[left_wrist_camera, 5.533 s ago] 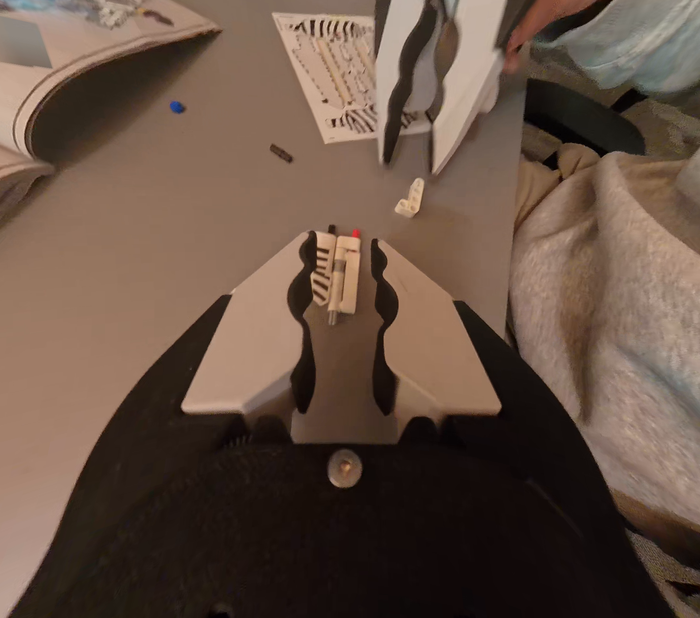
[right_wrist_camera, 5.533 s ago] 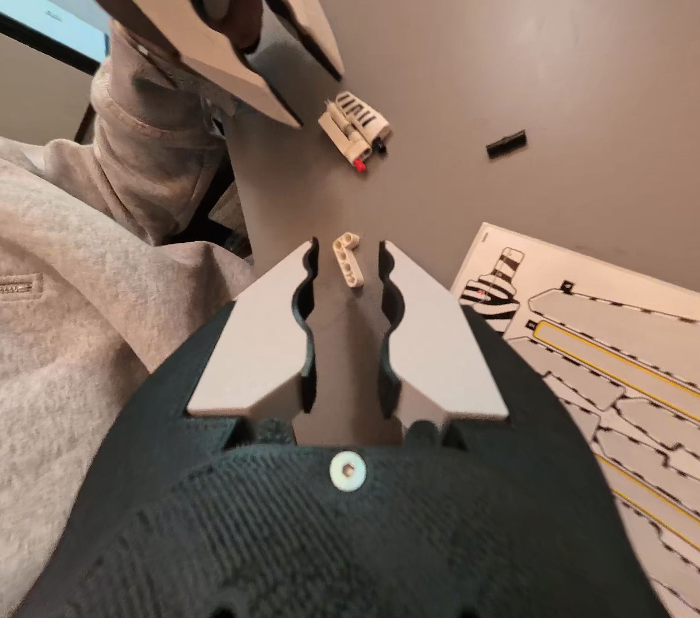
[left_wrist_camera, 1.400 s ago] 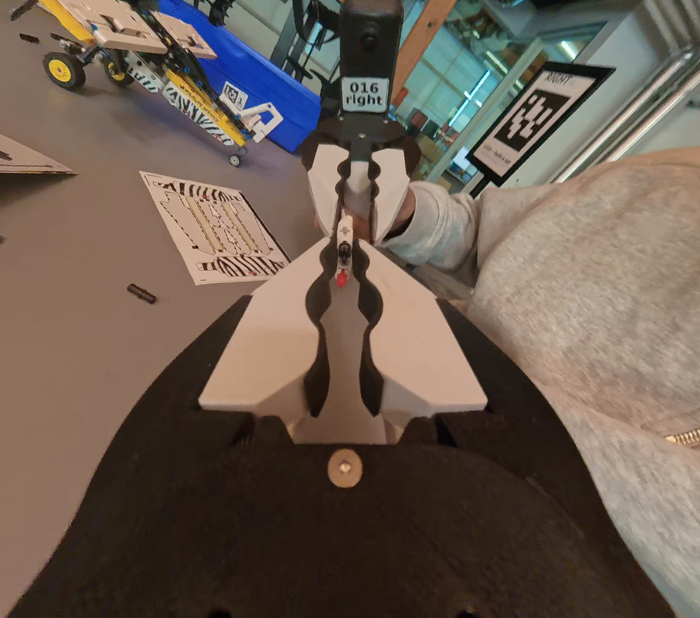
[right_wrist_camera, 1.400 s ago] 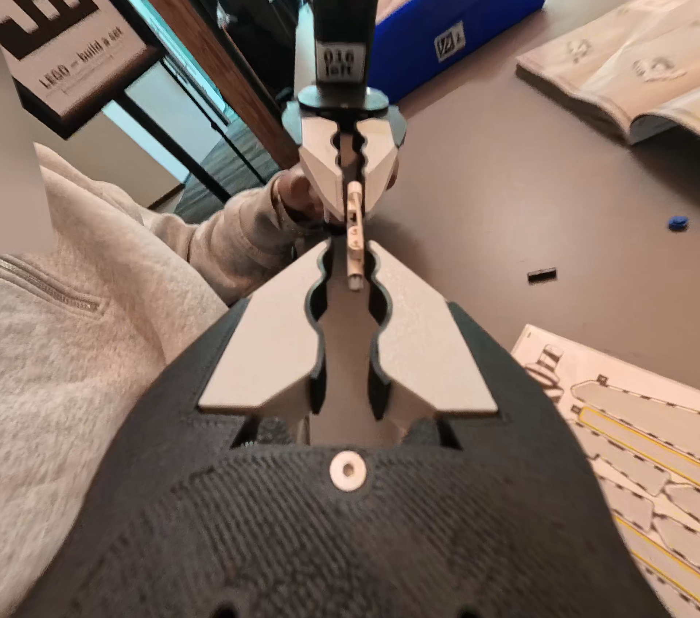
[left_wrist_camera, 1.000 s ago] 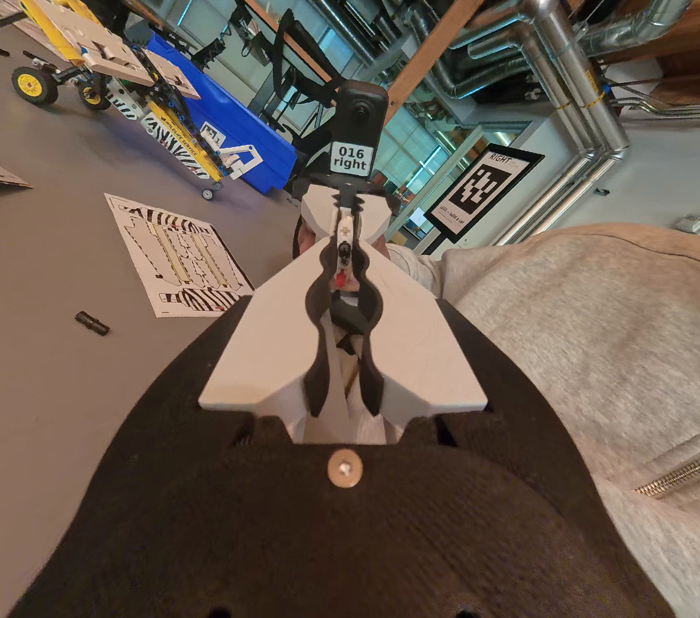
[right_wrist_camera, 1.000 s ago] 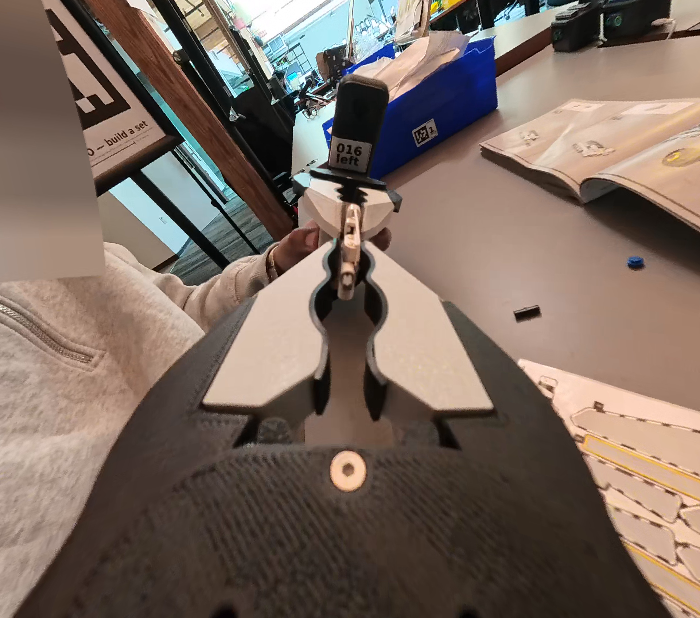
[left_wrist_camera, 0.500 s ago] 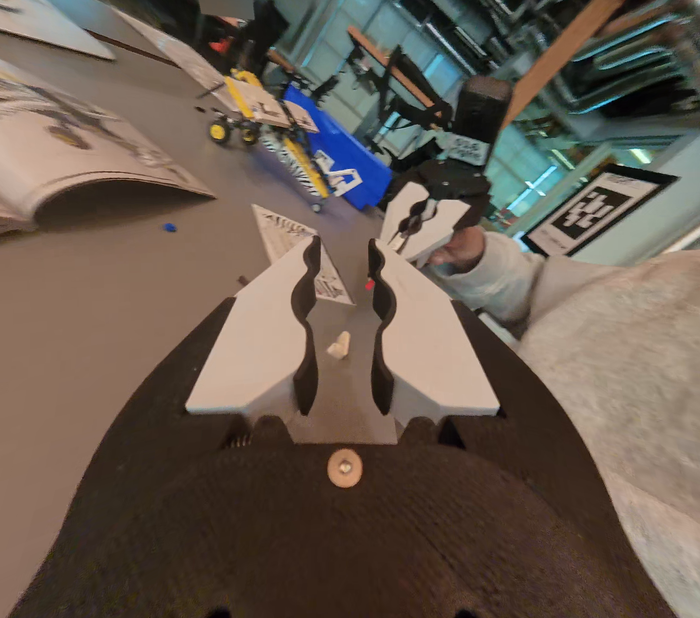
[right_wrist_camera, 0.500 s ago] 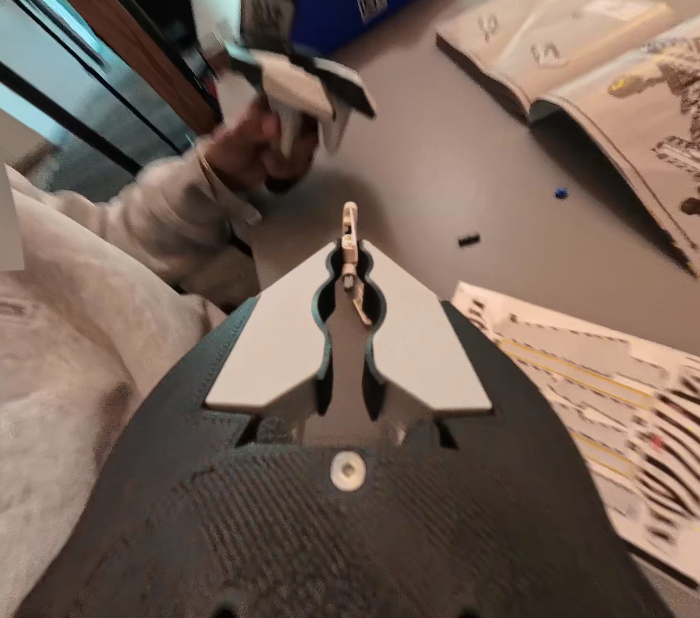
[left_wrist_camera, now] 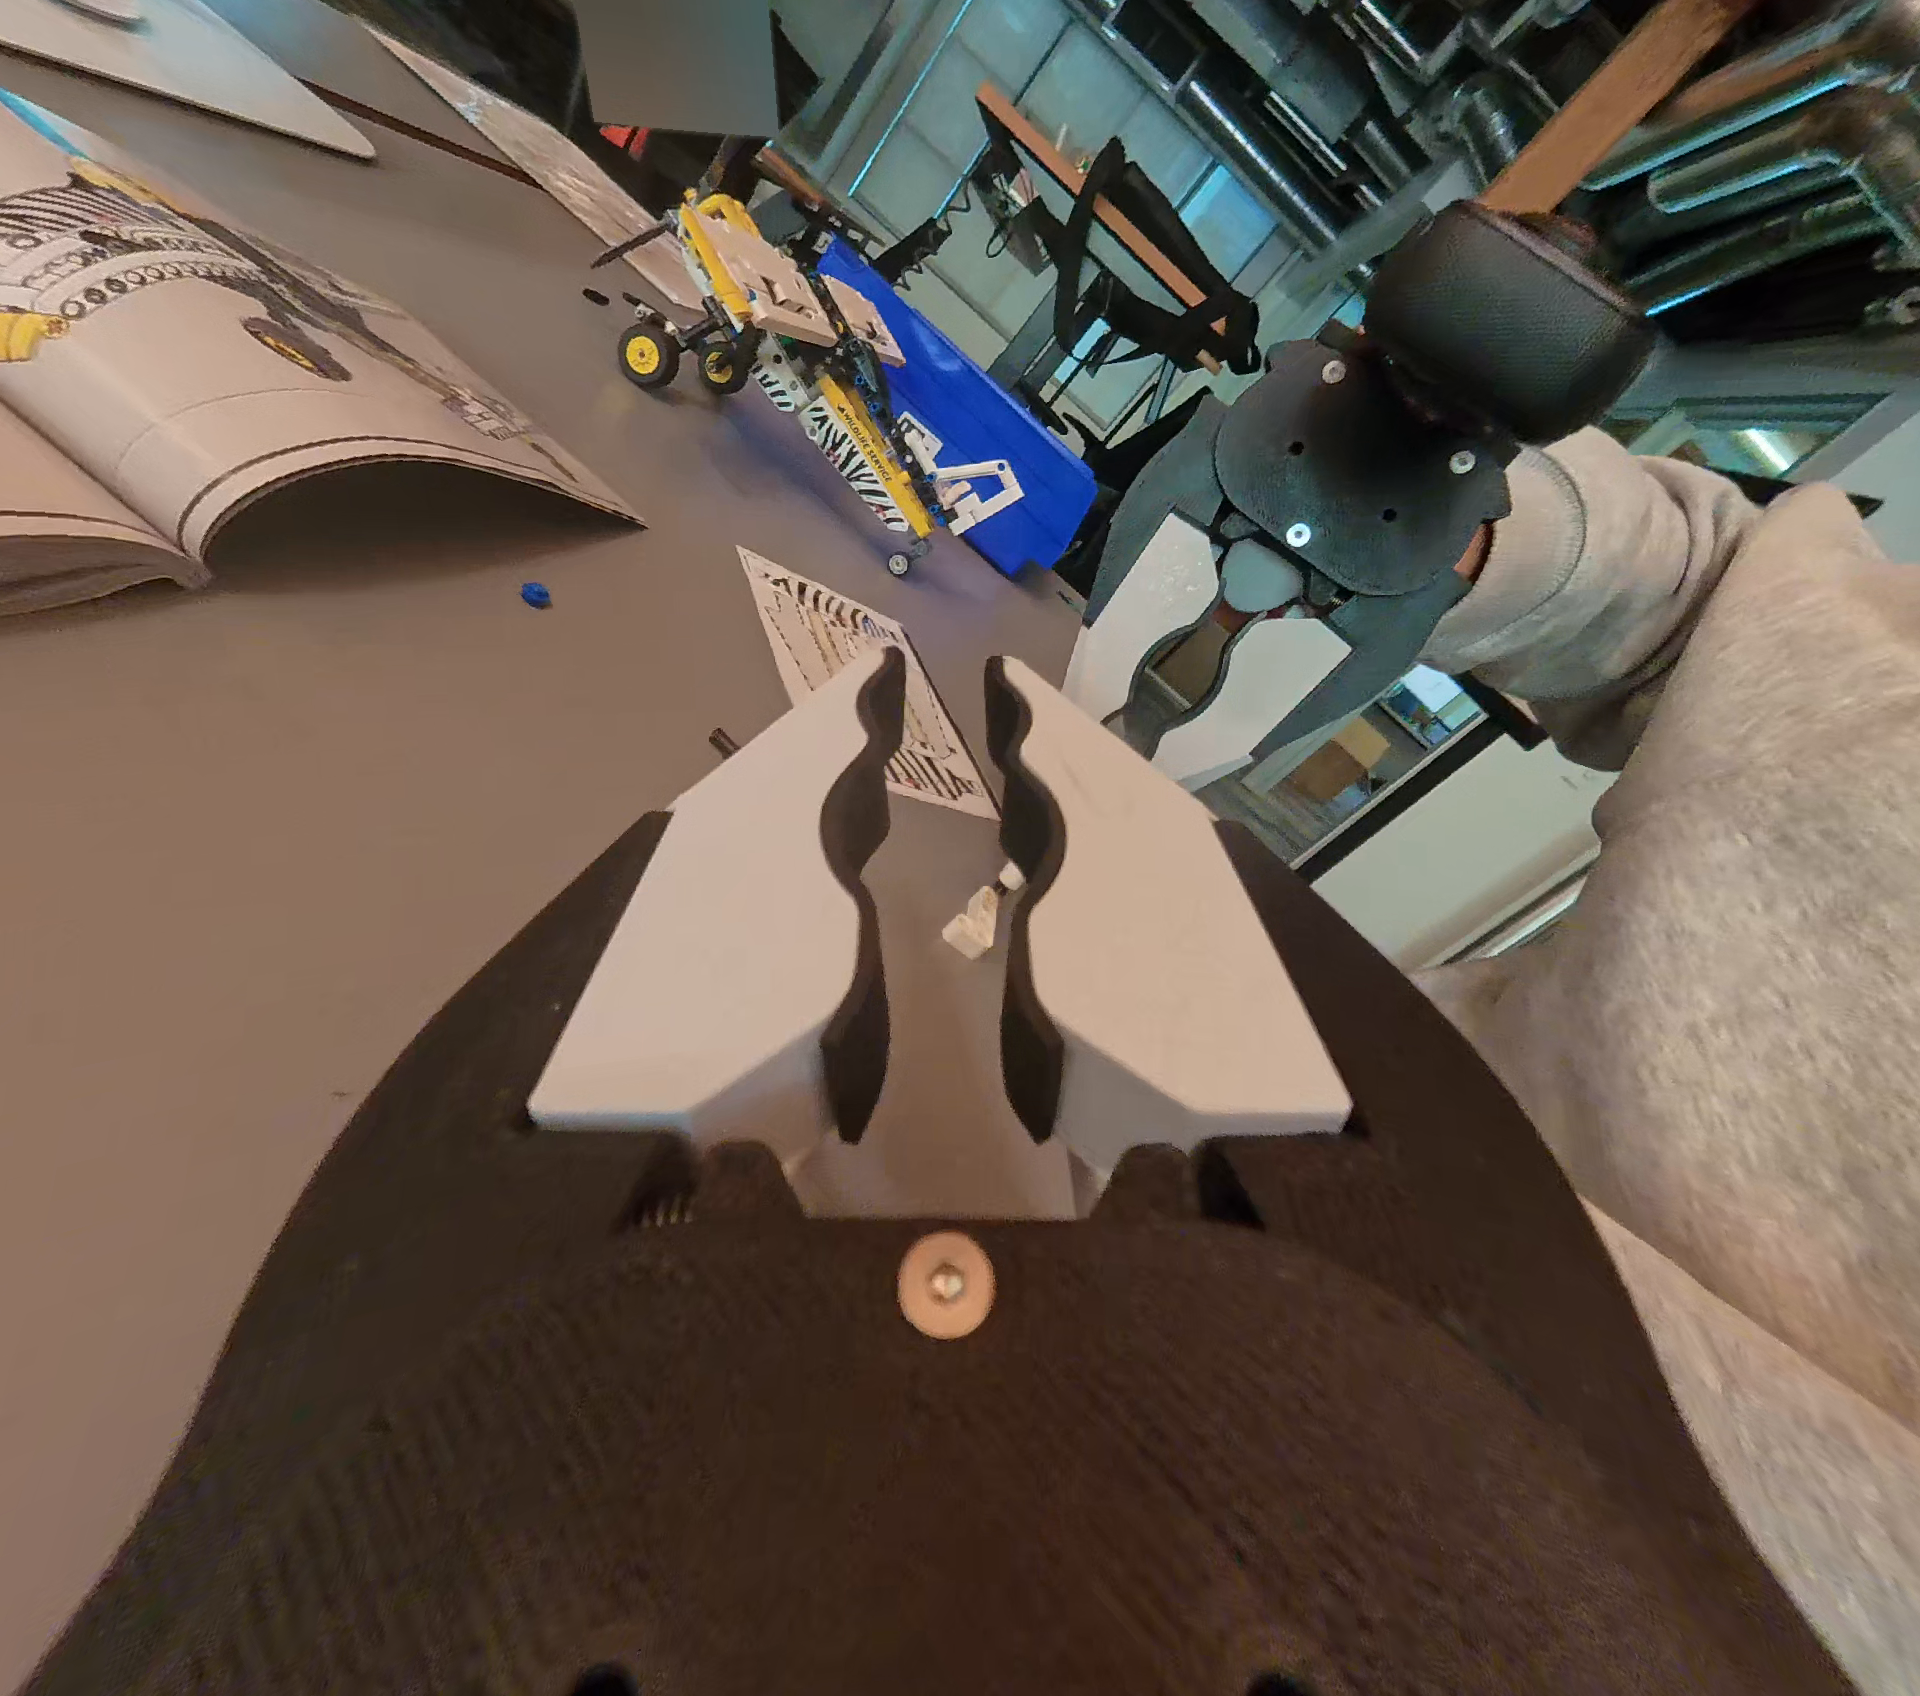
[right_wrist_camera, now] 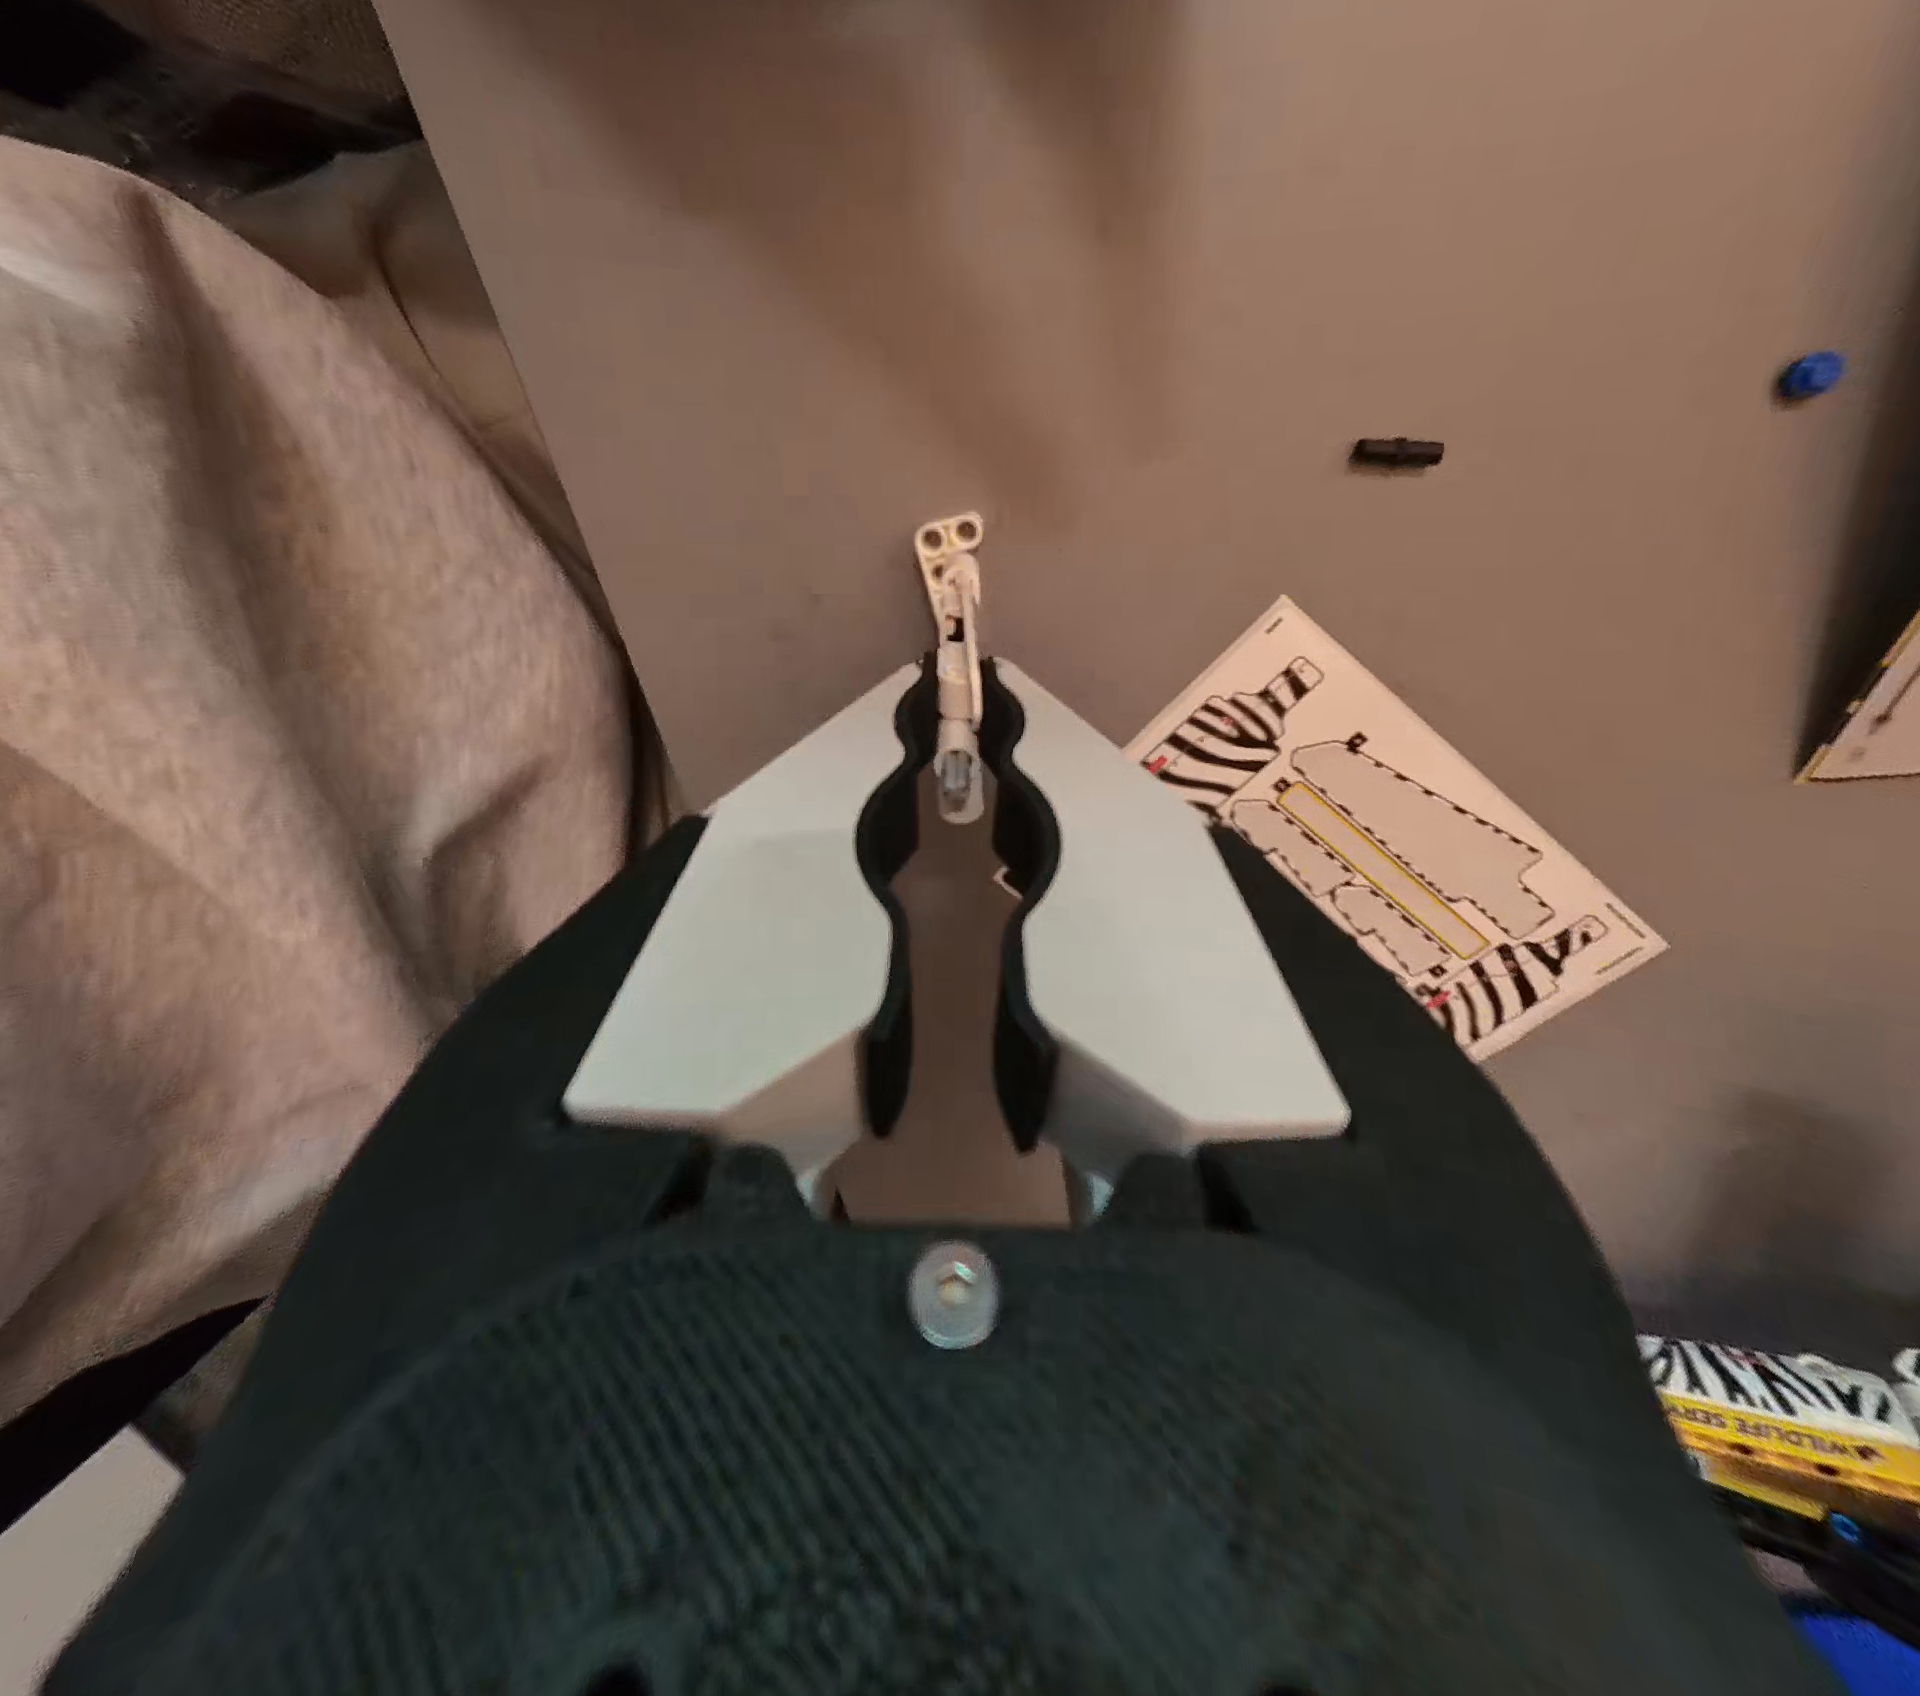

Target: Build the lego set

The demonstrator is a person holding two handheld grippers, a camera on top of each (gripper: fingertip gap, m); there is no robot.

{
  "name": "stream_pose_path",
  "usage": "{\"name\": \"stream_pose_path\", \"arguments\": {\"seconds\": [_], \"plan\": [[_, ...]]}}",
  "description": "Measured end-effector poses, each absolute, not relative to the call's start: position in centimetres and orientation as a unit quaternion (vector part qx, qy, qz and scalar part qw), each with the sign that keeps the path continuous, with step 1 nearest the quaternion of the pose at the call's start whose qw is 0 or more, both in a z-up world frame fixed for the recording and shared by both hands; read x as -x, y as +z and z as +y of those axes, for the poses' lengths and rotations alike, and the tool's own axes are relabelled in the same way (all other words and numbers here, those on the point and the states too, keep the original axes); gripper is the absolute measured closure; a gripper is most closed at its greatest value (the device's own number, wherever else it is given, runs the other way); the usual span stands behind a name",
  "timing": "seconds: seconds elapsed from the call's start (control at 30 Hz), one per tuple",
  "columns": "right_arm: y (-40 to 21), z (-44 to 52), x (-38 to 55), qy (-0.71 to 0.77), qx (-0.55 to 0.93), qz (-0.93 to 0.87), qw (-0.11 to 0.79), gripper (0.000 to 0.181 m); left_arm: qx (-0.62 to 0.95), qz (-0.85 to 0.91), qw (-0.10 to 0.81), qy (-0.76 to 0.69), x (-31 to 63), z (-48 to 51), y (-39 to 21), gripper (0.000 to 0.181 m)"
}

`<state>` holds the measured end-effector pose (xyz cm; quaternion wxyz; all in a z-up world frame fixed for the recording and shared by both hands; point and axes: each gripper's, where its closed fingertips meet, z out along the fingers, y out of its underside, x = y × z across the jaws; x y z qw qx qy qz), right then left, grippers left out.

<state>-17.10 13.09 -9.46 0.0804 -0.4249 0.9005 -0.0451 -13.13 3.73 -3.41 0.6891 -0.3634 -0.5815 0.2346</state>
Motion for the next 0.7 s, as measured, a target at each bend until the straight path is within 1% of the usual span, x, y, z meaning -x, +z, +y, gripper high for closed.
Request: {"name": "stream_pose_path", "arguments": {"seconds": [0.37,0.7], "plan": [[-10.5,13.1,16.6,-0.042,0.454,0.887,0.072,0.175,0.359,-0.584,0.687,0.241,13.1,3.3,-3.4,0.172],[-10.6,13.1,16.5,-0.031,0.463,0.885,0.043,0.175,0.361,-0.583,0.688,0.237,13.2,3.4,-3.5,0.174]]}}
